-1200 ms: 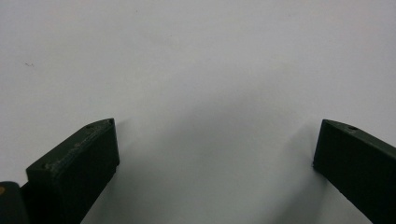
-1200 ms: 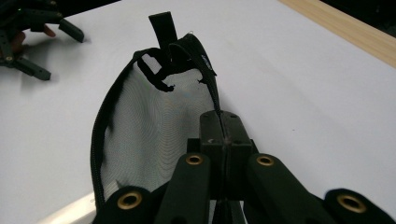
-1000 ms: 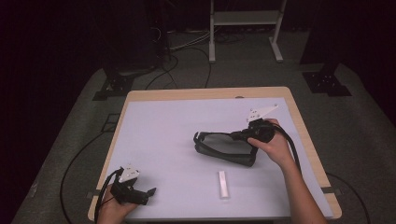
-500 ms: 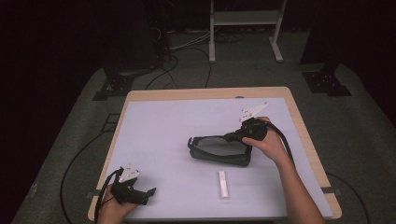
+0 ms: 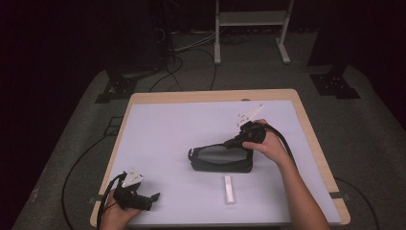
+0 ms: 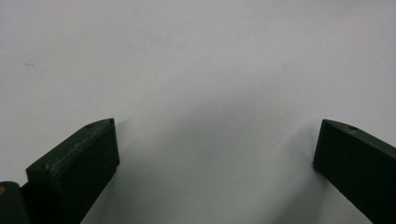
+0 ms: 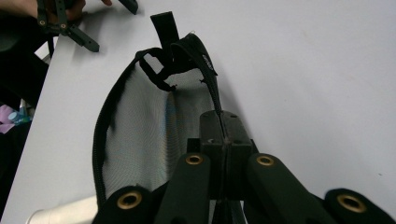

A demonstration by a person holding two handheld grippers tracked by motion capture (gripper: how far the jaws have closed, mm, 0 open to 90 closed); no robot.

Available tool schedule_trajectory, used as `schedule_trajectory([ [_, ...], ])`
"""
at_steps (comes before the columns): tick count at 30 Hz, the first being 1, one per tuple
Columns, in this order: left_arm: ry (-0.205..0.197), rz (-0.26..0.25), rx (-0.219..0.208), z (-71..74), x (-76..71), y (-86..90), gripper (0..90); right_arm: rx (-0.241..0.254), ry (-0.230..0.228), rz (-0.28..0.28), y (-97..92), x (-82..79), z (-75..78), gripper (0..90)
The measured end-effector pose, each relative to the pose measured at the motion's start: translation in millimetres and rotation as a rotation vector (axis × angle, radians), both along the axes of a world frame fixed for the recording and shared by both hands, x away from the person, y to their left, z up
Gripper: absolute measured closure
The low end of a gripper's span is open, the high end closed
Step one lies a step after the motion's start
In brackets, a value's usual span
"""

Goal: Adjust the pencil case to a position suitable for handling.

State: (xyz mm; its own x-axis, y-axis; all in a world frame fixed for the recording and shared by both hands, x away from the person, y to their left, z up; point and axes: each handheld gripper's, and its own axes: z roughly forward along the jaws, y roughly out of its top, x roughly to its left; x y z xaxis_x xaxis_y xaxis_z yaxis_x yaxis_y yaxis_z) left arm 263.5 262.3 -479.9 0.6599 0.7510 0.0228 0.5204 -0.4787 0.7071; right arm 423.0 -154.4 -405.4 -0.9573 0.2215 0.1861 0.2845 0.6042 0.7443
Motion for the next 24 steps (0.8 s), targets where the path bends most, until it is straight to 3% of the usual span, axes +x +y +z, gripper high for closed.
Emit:
schedule_trajectory([
  [12, 0.000, 0.000, 0.000, 0.0, 0.0, 0.1, 0.0, -0.024, -0.006, 0.018, 9.1, 5.7, -4.9, 88.4],
  [21, 0.000, 0.000, 0.001, 0.0, 0.0, 0.0, 0.0, -0.036, -0.040, 0.010, 10.5, 4.3, -3.6, 85.5],
  [24, 0.000, 0.000, 0.000, 0.0, 0.0, 0.0, 0.0, -0.045, -0.056, 0.000, 10.9, 1.9, -2.2, 80.4],
])
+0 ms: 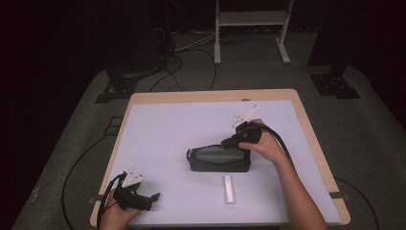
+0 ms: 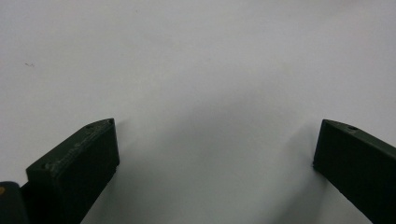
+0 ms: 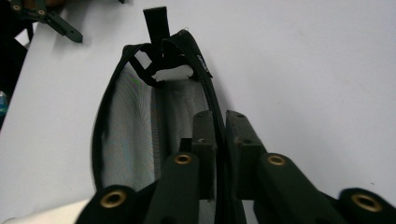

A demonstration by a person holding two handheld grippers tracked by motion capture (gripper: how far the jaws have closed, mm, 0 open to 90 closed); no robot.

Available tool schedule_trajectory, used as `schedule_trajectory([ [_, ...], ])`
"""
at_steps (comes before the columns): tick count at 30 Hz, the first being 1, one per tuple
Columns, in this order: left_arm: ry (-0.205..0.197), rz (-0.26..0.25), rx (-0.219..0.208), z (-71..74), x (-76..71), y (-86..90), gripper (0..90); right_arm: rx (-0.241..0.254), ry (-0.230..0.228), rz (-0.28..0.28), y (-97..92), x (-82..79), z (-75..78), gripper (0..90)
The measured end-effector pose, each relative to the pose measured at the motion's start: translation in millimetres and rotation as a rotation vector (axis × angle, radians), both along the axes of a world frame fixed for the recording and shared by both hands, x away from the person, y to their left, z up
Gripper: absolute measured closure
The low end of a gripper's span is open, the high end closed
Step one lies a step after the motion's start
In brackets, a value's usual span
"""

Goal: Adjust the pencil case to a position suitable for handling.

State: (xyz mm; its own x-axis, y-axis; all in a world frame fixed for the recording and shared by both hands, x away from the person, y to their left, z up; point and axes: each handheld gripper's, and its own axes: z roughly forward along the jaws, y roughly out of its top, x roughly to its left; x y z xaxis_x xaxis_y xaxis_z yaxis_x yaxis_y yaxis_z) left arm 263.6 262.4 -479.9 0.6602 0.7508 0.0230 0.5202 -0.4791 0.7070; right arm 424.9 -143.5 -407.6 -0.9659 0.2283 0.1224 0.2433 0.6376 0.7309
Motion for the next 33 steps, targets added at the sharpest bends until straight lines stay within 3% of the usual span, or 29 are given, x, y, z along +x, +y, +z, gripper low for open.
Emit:
schedule_trajectory([
  [8, 0.000, 0.000, 0.000, 0.0, 0.0, 0.0, 0.0, -0.002, -0.031, -0.029, -3.5, -6.9, 7.6, 67.0],
  [19, -0.001, 0.003, -0.005, -0.2, -0.1, -0.3, 0.0, 0.050, -0.044, -0.186, -25.8, -20.3, 17.4, 43.8],
  [23, 0.000, 0.004, -0.005, -0.2, -0.2, -0.3, 0.0, 0.067, -0.058, -0.261, -36.3, -25.8, 20.8, 41.3],
  [33, -0.002, 0.002, -0.003, -0.2, -0.1, -0.2, 0.0, 0.052, -0.095, -0.360, -58.5, -43.5, 23.9, 40.0],
])
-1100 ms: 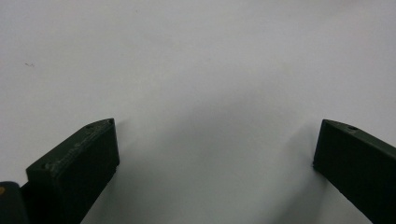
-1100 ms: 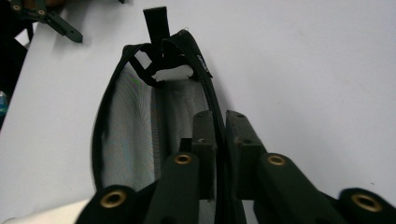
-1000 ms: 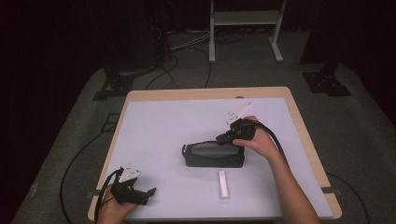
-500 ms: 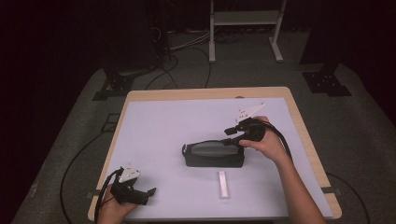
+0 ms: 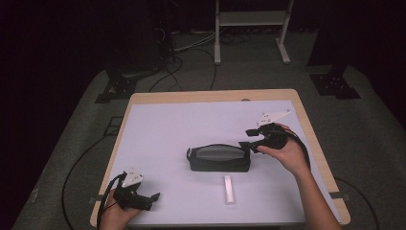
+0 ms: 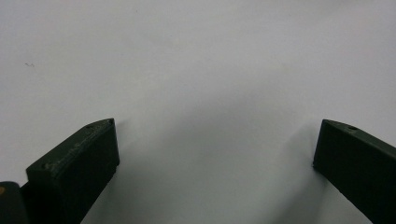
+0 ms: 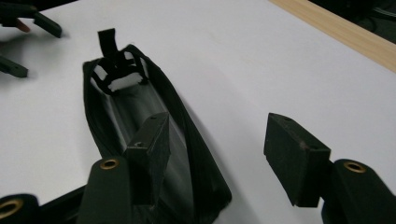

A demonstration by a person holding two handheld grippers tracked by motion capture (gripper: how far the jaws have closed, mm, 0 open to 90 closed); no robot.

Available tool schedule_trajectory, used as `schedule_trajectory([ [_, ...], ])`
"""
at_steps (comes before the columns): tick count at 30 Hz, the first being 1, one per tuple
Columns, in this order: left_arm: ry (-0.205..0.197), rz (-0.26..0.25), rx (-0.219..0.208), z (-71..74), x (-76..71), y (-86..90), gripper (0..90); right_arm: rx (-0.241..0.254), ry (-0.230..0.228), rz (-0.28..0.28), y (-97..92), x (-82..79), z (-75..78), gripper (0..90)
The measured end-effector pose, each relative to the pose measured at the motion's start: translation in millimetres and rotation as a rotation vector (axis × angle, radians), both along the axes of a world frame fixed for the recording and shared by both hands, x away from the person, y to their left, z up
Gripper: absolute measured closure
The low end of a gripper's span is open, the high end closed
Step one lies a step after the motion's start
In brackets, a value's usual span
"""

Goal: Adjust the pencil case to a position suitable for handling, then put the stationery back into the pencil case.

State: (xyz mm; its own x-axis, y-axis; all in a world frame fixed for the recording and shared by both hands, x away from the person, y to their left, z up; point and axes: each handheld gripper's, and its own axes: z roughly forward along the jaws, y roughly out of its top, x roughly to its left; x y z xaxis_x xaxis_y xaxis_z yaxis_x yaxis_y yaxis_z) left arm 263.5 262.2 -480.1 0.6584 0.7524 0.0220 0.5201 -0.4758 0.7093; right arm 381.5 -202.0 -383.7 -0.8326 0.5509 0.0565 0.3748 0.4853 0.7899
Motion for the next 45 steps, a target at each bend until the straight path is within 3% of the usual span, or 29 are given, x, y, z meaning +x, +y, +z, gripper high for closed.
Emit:
schedule_trajectory([
  [6, 0.001, 0.001, -0.002, -0.1, -0.1, -0.1, 0.0, -0.009, -0.017, -0.067, -11.8, -12.5, -3.3, 37.6],
  [12, 0.002, 0.003, -0.005, -0.1, -0.1, -0.2, 0.0, -0.005, -0.002, -0.122, -21.4, -20.0, -6.8, 35.1],
  [29, 0.001, 0.001, -0.002, -0.1, -0.1, 0.0, 0.0, -0.021, 0.002, -0.160, -42.9, -48.0, -27.5, 31.8],
  [45, 0.001, 0.001, -0.002, -0.1, -0.1, -0.1, 0.0, -0.032, 0.020, -0.189, -49.4, -71.9, -46.1, 29.6],
])
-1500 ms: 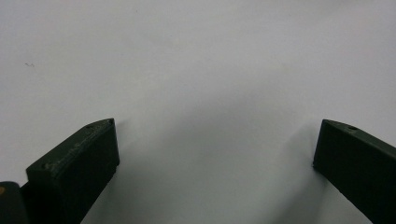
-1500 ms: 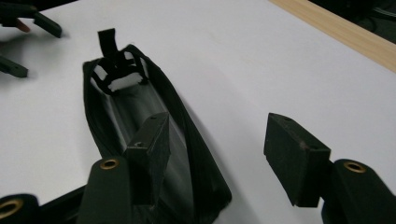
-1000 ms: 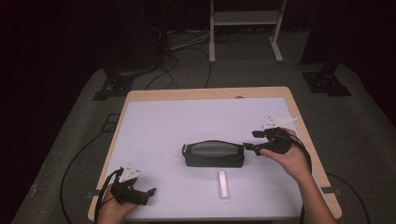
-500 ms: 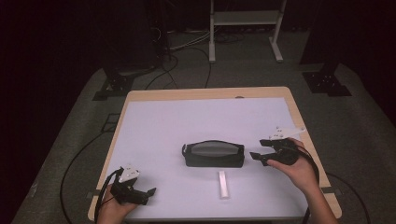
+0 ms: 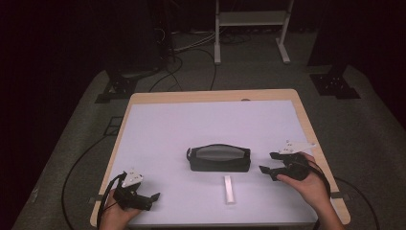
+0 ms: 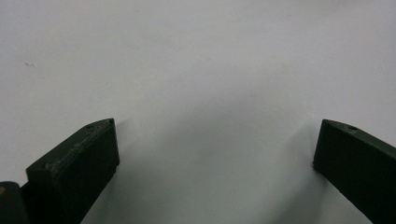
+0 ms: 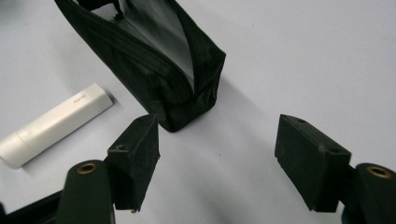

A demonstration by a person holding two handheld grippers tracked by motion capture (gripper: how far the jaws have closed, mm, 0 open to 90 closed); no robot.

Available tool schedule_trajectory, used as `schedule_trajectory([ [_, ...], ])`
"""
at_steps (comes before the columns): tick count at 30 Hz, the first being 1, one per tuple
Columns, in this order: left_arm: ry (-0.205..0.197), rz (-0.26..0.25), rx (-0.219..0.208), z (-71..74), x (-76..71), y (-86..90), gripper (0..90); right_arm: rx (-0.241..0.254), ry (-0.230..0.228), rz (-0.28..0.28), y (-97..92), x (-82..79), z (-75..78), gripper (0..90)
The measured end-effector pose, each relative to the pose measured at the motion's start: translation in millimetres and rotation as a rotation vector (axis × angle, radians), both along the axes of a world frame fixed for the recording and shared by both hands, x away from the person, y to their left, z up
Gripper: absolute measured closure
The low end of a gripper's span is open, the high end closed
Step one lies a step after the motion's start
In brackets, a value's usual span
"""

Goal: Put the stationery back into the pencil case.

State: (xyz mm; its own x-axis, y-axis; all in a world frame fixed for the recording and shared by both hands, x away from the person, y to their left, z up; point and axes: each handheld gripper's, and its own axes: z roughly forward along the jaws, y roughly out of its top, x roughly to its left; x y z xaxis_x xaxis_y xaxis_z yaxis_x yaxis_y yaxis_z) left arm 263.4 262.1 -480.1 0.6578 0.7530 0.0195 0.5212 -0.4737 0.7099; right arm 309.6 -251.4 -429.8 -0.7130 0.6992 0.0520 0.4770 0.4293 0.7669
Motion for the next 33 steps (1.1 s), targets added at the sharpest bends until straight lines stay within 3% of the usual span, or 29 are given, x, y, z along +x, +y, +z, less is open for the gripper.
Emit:
schedule_trajectory([
  [12, 0.000, 0.000, 0.000, 0.0, 0.0, 0.0, 0.0, 0.022, 0.017, -0.004, 8.6, -18.3, -3.7, 28.4],
  [24, 0.000, 0.000, 0.001, 0.0, 0.0, 0.0, 0.0, 0.024, 0.034, 0.060, 33.4, -30.1, -12.4, 29.5],
  [33, 0.000, 0.000, 0.001, 0.0, 0.0, 0.0, 0.0, 0.043, 0.027, 0.095, 52.4, -37.9, -9.1, 30.4],
])
